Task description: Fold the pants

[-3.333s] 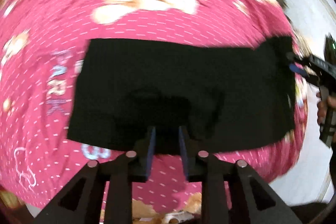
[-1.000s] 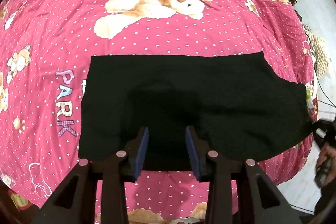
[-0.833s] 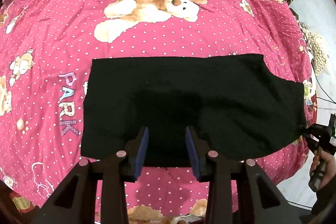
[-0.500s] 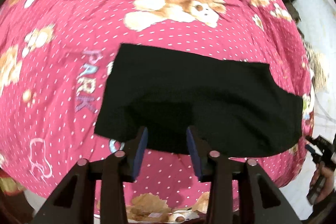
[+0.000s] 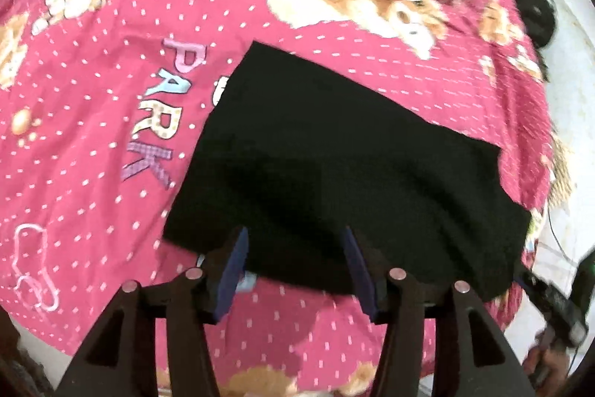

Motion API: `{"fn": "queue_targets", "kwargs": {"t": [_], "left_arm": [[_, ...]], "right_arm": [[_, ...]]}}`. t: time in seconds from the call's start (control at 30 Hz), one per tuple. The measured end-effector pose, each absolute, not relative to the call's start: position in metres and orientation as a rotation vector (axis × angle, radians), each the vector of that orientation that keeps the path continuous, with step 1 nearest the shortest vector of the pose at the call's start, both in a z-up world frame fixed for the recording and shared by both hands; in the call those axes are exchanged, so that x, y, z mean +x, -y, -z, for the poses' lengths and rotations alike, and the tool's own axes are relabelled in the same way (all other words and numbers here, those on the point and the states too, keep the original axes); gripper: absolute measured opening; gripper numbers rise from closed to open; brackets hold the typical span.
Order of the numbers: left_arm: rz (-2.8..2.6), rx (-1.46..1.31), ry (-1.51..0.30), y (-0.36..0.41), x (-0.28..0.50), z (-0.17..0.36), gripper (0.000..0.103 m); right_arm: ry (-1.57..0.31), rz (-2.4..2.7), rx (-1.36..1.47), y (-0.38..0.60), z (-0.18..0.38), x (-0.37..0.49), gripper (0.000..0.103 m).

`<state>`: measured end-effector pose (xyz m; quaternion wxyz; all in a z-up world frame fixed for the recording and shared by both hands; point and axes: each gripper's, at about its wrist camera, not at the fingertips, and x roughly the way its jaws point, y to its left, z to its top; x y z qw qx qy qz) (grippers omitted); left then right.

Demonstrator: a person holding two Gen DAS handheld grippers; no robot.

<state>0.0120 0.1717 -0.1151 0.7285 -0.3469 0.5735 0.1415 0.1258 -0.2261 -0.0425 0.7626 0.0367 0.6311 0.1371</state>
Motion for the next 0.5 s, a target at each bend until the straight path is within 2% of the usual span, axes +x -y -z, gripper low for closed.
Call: {"fn": "queue_targets", "kwargs": {"t": [0.13, 0.17, 0.2, 0.23, 0.27, 0.4, 0.5], "left_arm": [[-0.345, -0.863, -1.276, -0.184, 0.024, 0.140, 0.053], [-0.349, -0.864, -1.269, -0.185, 0.026, 0.141, 0.046], [-0.346, -0.855, -1.264, -0.185, 0.029, 0.140, 0.022], [-0.334, -0.846, -1.265, -0.185, 0.031, 0.140, 0.009], [-0.318, -0.842, -1.261, -0.185, 0.033, 0.137, 0.005], [-0.247, -0.791, -1.136, -0.185, 0.035, 0.110, 0.004], [-0.178, -0.751, -0.999, -0.187, 0.030, 0.066, 0.004]], "right_arm": [[-1.391, -0.324, 0.045, 0.208, 0.045, 0.131, 0.041], [-1.396, -0.330, 0.041, 0.205, 0.046, 0.133, 0.041], [-1.400, -0.333, 0.039, 0.204, 0.046, 0.135, 0.041], [-1.403, -0.335, 0.039, 0.201, 0.046, 0.135, 0.041], [-1.405, -0.338, 0.039, 0.199, 0.047, 0.137, 0.041], [-1.415, -0.346, 0.044, 0.190, 0.049, 0.143, 0.041], [-1.419, -0.360, 0.049, 0.185, 0.049, 0.143, 0.041]]}}
